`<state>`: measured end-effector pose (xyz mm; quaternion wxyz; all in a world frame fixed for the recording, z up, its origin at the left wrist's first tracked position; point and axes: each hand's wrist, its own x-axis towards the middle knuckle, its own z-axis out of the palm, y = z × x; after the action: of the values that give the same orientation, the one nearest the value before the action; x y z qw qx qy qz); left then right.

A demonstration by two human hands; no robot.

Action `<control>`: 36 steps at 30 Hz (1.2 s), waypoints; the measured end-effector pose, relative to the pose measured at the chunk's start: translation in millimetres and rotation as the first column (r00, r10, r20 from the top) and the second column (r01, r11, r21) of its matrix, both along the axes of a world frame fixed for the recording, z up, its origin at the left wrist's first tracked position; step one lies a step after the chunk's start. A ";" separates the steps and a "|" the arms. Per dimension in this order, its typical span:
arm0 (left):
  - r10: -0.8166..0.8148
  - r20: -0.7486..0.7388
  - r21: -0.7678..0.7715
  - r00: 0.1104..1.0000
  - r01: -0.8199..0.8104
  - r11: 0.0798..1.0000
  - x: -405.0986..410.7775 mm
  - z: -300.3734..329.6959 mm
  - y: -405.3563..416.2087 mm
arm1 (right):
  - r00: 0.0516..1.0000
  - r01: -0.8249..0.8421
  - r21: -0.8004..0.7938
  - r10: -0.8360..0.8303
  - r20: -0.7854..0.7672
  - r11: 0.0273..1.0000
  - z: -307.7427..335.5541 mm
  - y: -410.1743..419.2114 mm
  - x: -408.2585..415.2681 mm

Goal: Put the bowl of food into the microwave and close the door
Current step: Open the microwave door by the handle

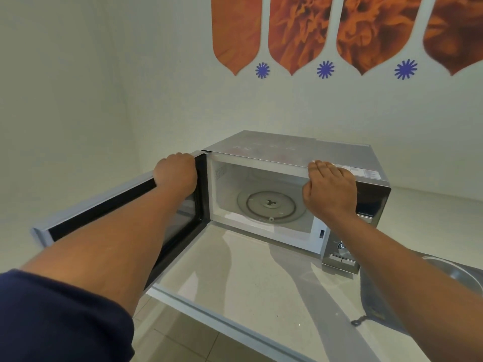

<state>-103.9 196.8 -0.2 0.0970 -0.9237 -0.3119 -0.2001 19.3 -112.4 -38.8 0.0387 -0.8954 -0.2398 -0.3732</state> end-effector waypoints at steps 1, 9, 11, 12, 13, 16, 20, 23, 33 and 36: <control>0.003 0.017 -0.009 1.000 -0.003 1.000 -0.3 0.2 1.2 | 1.000 -0.003 0.009 0.003 0.008 1.000 -0.6 0.4 0.7; -0.032 0.085 -0.014 0.996 0.033 0.999 -2.4 -2.2 12.4 | 0.998 -0.035 0.064 0.031 0.059 0.997 -6.2 1.6 7.6; -0.038 0.091 -0.004 0.995 0.038 0.999 -2.9 -2.6 13.8 | 0.997 -0.045 0.074 0.040 0.068 0.996 -7.4 1.6 9.2; -0.044 0.091 0.002 0.995 0.044 0.999 -3.4 -2.7 13.7 | 0.996 -0.051 0.079 0.045 0.074 0.996 -7.8 1.2 9.9; -0.049 0.090 0.008 0.995 0.049 0.999 -4.0 -2.8 13.9 | 0.996 -0.056 0.083 0.050 0.080 0.995 -8.1 1.0 10.6; -0.074 0.091 0.032 0.993 0.072 0.997 -6.4 -4.1 15.3 | 0.995 -0.065 0.090 0.057 0.085 0.994 -9.0 1.3 11.9; -0.084 0.112 0.055 0.990 0.078 0.995 -8.3 -4.4 13.6 | 0.994 -0.069 0.087 0.061 0.089 0.994 -11.2 0.6 14.8; -0.081 0.174 0.064 0.981 0.071 0.995 -5.2 -7.9 6.0 | 0.992 -0.094 0.096 0.085 0.091 0.991 -11.2 -0.4 15.8; -0.592 0.346 0.209 0.728 0.555 0.805 60.8 -27.5 -111.7 | 0.939 -0.286 0.290 0.207 0.274 0.914 -24.2 -40.4 7.3; -0.794 0.402 0.305 0.456 0.751 0.585 79.9 -33.2 -174.7 | 0.937 -0.270 0.362 0.157 0.314 0.892 -32.2 -80.4 8.8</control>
<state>-24.0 22.0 -33.4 -0.0502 -0.8730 0.1363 -0.4656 28.1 -192.8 -71.0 0.2281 -0.7754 -0.2593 -0.5287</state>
